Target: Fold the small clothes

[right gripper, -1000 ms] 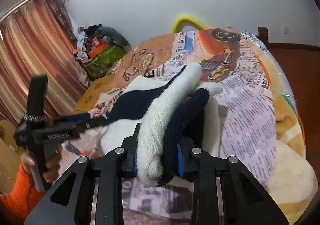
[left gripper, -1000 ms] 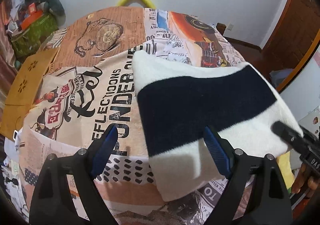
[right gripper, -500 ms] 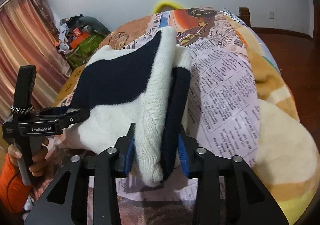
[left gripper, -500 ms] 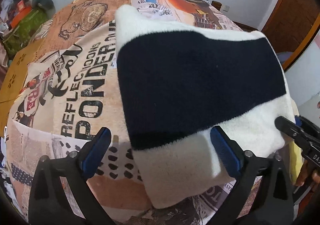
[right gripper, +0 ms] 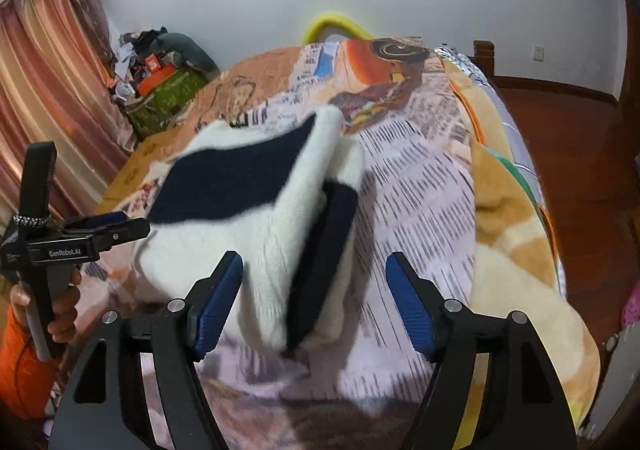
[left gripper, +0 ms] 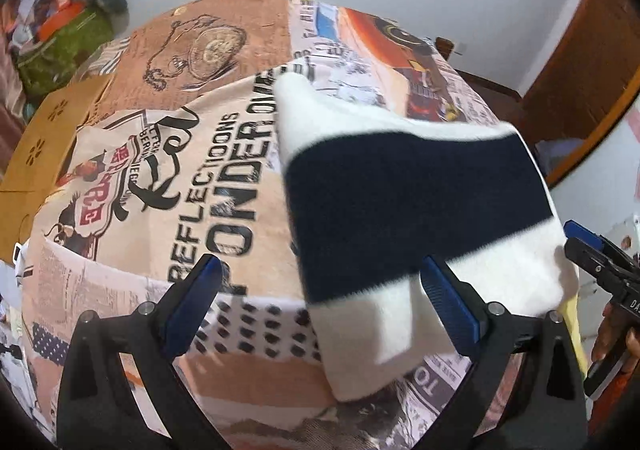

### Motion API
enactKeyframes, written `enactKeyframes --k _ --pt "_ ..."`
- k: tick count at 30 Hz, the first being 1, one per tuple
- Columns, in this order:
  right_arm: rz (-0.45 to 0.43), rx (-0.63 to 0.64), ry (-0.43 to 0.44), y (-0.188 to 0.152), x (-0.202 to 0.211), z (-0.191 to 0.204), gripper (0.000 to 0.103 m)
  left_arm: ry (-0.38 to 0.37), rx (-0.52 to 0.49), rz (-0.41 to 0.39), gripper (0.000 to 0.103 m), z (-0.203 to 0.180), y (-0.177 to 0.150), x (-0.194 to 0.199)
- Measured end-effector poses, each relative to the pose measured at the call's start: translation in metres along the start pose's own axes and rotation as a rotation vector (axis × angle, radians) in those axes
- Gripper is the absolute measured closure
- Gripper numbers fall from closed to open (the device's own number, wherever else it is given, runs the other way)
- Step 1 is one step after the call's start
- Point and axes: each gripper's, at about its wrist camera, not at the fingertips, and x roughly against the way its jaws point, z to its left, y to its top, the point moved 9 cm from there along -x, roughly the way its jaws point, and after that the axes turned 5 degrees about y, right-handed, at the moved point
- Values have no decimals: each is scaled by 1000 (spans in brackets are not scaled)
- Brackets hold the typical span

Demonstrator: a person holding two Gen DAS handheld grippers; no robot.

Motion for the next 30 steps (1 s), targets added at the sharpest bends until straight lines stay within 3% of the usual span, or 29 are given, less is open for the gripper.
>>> enactKeyframes --k 5,10,13,19,21,24,30 --pt "22 -26 33 15 -20 -1 32 -29 9 50 3 4 11 -21" --pt "130 -81 40 5 -55 -16 32 -108 43 120 3 -1 14 -46" --pt "153 -115 71 2 -64 -19 22 -148 67 153 3 -7 15 -56" --pt "182 -84 114 3 -74 -10 19 -233 88 196 2 -22 16 -74" --pt "183 -74 121 4 -76 -8 22 -274 96 196 9 -25 16 -75" --pt "178 -74 134 3 -77 -3 37 -325 117 193 19 -25 13 -74" --pt "153 -33 110 3 -71 4 57 -302 72 155 35 -27 13 -61"
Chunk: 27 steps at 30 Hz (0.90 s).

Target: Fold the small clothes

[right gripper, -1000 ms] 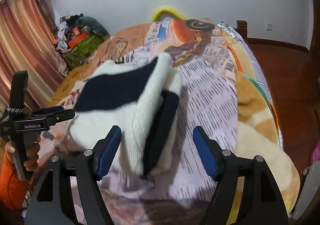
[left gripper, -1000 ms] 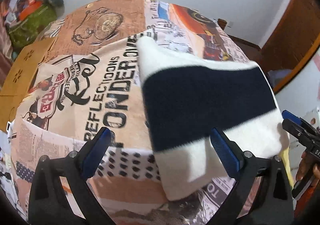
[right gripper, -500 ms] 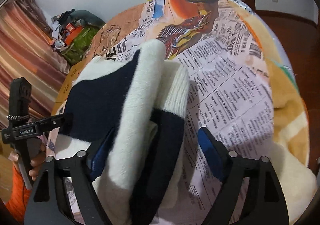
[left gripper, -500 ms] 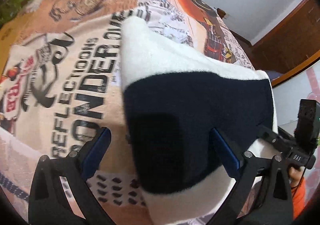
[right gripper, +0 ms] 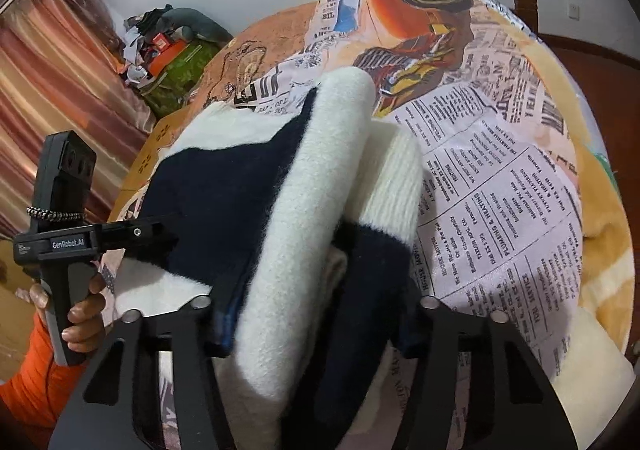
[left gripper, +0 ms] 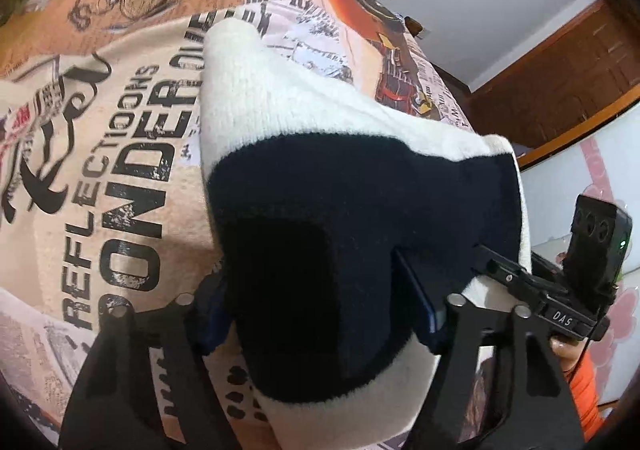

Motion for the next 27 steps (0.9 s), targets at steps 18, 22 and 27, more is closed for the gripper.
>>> enactKeyframes --k 18,22,27 --pt "-93 157 -13 29 24 91 65 51 -53 -179 48 23 -6 114" --pt "-103 186 7 37 13 123 65 75 -40 -221 48 49 -4 142" --pt "-102 212 43 44 -15 158 65 117 3 -239 48 94 -4 164"
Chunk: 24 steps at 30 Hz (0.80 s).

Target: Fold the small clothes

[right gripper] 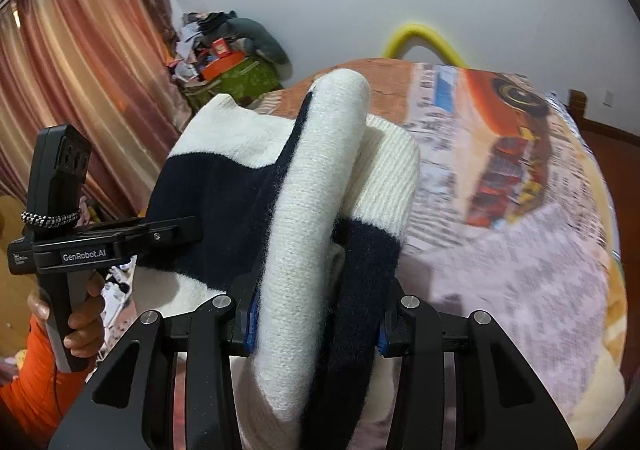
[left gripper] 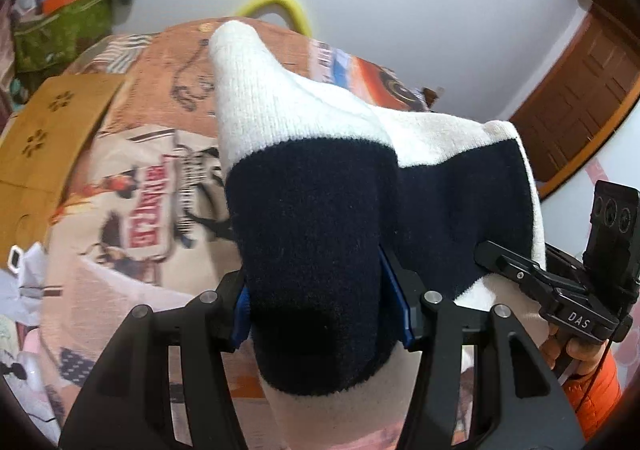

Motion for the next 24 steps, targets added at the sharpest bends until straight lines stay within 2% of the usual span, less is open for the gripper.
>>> enactKeyframes --k 5,10,13,15,17,19,24 --pt "21 -18 59 1 -43 23 65 57 25 22 48 51 -2 0" --pt "69 -76 106 -12 -89 30 65 90 42 90 47 95 -13 -27" --pt "109 -102 102 -24 -113 28 65 129 65 156 47 117 -25 -54" --pt "124 -101 77 -31 -123 21 63 162 61 166 43 127 -30 -65" --pt "128 -89 63 -34 -124 17 59 162 56 146 36 129 -32 -68" --pt "131 -47 32 -36 -120 15 52 176 41 128 34 128 -32 -66" --pt "97 54 -29 -36 -91 21 49 242 15 80 33 128 -26 -41"
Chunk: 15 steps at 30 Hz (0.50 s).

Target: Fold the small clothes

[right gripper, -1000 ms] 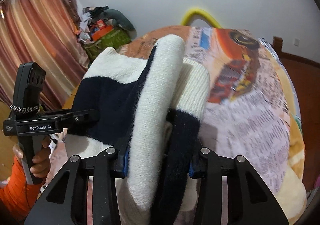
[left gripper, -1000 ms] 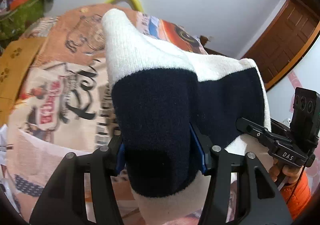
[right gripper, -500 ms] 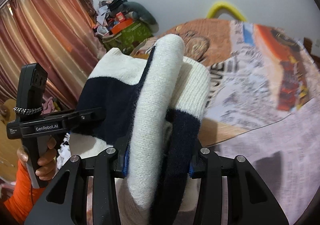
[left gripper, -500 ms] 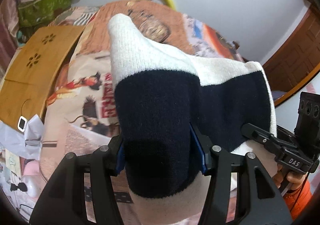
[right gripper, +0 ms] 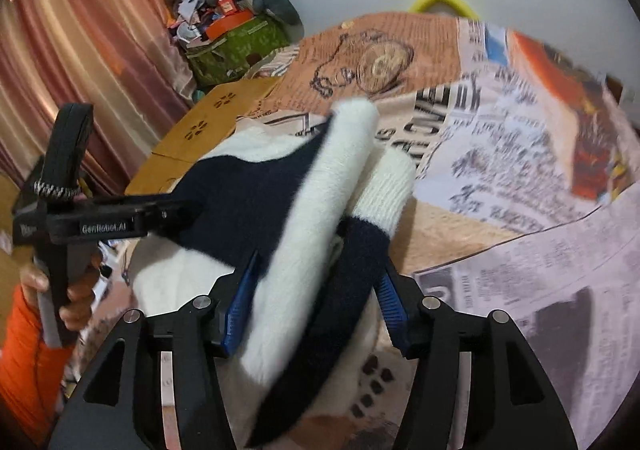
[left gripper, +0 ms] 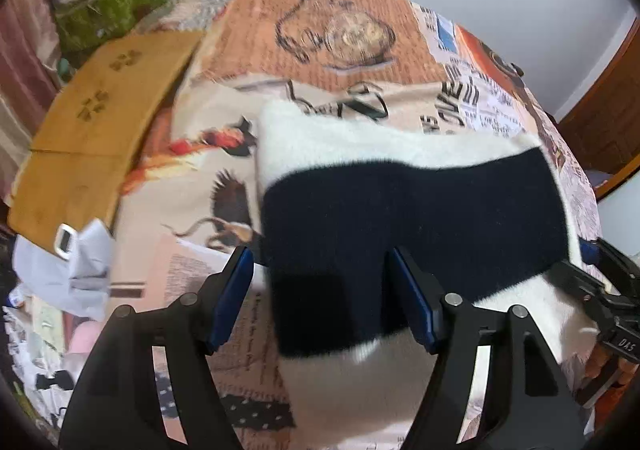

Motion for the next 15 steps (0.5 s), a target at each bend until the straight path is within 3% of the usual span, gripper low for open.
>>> enactKeyframes --k 4,9,12,15 --pt "-75 62 -34 20 29 6 49 34 5 -105 33 7 13 37" --pt "-121 102 28 46 37 30 49 87 -18 -206 33 1 22 69" --pt "-95 119 49 50 18 42 50 111 -38 -200 33 -3 18 62" --pt "-38 119 57 42 -7 44 53 102 -45 -128 33 -7 2 35"
